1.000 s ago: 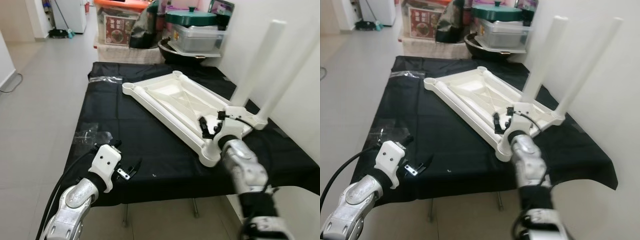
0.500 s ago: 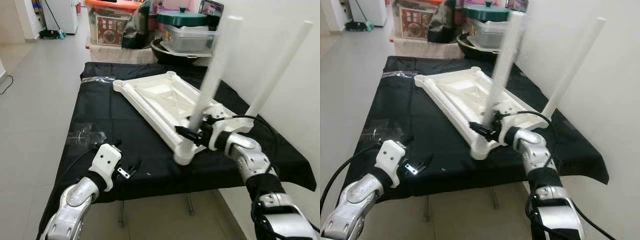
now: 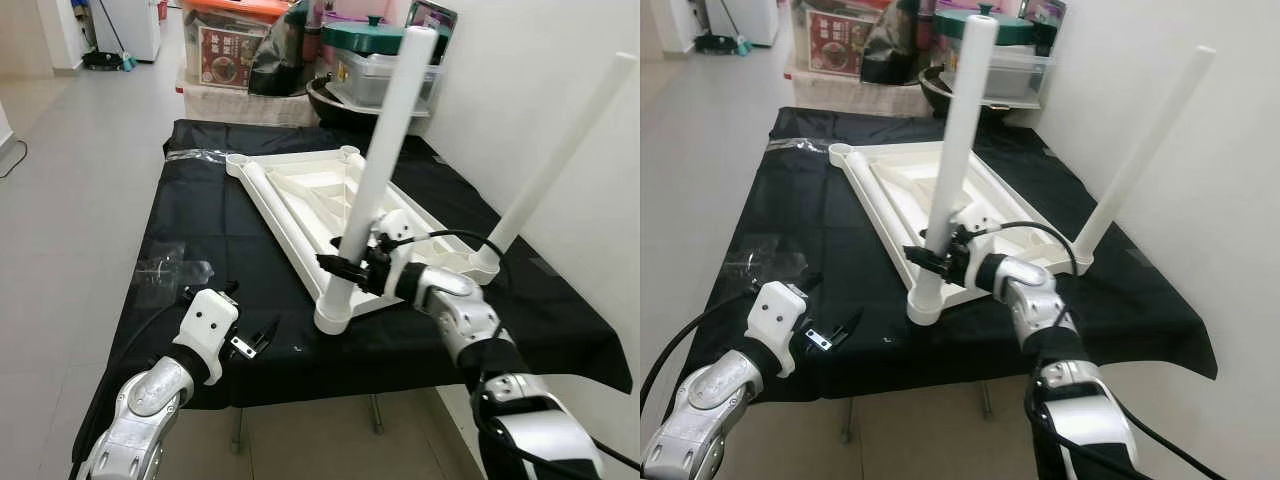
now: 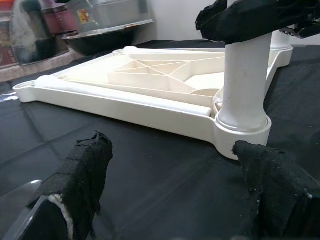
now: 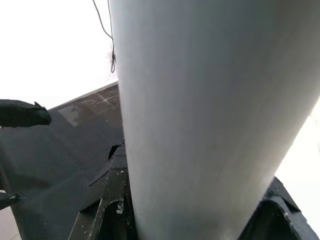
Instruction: Building children table
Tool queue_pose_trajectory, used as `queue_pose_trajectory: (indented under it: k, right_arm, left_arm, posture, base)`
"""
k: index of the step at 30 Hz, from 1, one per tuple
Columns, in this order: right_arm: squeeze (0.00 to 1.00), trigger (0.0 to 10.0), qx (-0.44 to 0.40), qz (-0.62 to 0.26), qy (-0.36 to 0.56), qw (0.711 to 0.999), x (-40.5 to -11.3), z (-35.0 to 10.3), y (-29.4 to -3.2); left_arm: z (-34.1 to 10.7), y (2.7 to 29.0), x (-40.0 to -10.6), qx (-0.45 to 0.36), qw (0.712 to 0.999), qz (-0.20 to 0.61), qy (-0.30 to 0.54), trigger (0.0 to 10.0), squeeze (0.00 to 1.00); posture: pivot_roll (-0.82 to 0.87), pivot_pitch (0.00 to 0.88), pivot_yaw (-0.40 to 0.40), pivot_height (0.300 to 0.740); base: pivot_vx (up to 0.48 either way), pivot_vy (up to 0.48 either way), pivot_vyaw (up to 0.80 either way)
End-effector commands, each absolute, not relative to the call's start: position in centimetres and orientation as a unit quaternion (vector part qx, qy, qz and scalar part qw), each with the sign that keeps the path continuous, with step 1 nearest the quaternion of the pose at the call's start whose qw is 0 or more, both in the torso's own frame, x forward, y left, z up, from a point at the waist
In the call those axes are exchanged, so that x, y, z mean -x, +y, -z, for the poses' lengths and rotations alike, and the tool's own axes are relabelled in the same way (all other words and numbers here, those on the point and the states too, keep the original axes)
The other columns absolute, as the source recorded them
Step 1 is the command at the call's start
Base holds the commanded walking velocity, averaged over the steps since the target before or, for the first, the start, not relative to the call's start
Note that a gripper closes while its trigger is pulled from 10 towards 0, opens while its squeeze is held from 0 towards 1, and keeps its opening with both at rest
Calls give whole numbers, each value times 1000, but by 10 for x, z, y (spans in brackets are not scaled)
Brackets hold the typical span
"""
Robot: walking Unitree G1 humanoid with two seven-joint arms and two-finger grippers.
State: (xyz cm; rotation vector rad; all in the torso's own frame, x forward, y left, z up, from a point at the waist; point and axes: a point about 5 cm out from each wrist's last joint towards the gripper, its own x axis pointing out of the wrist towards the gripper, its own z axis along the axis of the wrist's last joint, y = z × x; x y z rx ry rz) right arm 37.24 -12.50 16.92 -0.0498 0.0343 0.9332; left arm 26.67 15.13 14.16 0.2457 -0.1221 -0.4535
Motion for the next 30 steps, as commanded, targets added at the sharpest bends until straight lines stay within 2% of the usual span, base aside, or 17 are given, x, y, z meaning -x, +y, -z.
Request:
queue_pose_trajectory:
  k: [1,2,3,4,6,7,8,9,10,12,13,14,19,27,30]
  right_arm:
    - [0,0,41,-422,29,905,-376,-164,-127]
    - [0,0,41,-422,29,905,-376,-164,-127]
    - [0,0,66,-337,60,937,-382,-156,-135]
    - [0,0,88,-273,79,955,-386,-151,-142]
    - [0,0,88,-273,79,955,-386,-151,-142]
    - [0,0,92,-122,114,982,-392,-145,-163]
    - [0,0,84,34,136,987,-388,-136,-186]
    - [0,0,84,34,136,987,-388,-136,-186]
    - [0,0,76,132,151,977,-382,-131,-201]
    - [0,0,76,132,151,977,-382,-131,-201]
    - [0,0,67,191,152,967,-368,-123,-196]
    - [0,0,61,207,146,965,-355,-119,-185]
    - [0,0,55,216,140,965,-341,-116,-172]
    - [0,0,58,275,140,950,-350,-118,-186]
    - [0,0,59,314,154,935,-351,-116,-198]
  left_arm:
    - [-140,149,-264,-125,964,228,-60,10000,0]
    - [-140,149,-264,-125,964,228,-60,10000,0]
    - [-140,149,-263,-124,964,228,-60,10000,0]
    - [-139,149,-263,-124,964,228,-59,10000,0]
    - [-139,149,-263,-124,964,228,-59,10000,0]
    - [-139,149,-263,-123,964,228,-59,10000,0]
    - [-139,148,-262,-122,964,227,-58,10000,0]
    - [-139,148,-262,-122,964,227,-58,10000,0]
    - [-138,148,-261,-121,965,227,-58,10000,0]
    - [-138,148,-261,-121,965,227,-58,10000,0]
    - [-137,147,-261,-121,964,229,-56,10000,0]
    - [-137,147,-261,-120,964,231,-55,10000,0]
    - [-137,145,-262,-121,963,234,-55,10000,0]
    - [-138,145,-265,-123,962,237,-57,10000,0]
    - [-137,145,-264,-123,963,235,-56,10000,0]
  posture:
    - [143,0,-182,740]
    - [143,0,-182,740]
    - [137,0,-186,740]
    - [137,0,-186,740]
    - [137,0,-186,740]
    - [136,0,-187,740]
    - [134,0,-186,740]
    - [134,0,-186,740]
    - [134,0,-186,740]
    - [134,0,-186,740]
    - [120,0,-169,740]
    - [113,0,-164,740]
    - [105,0,-156,740]
    - [99,0,-156,740]
    - [103,0,-160,740]
  base:
    - [0,0,0]
    - [0,0,0]
    - [0,0,0]
    - [0,0,0]
    - [0,0,0]
    - [0,0,0]
    - [0,0,0]
    - [0,0,0]
    - [0,0,0]
    - [0,0,0]
    - [0,0,0]
    - [0,0,0]
    - [0,0,0]
    - [0,0,0]
    - [0,0,0]
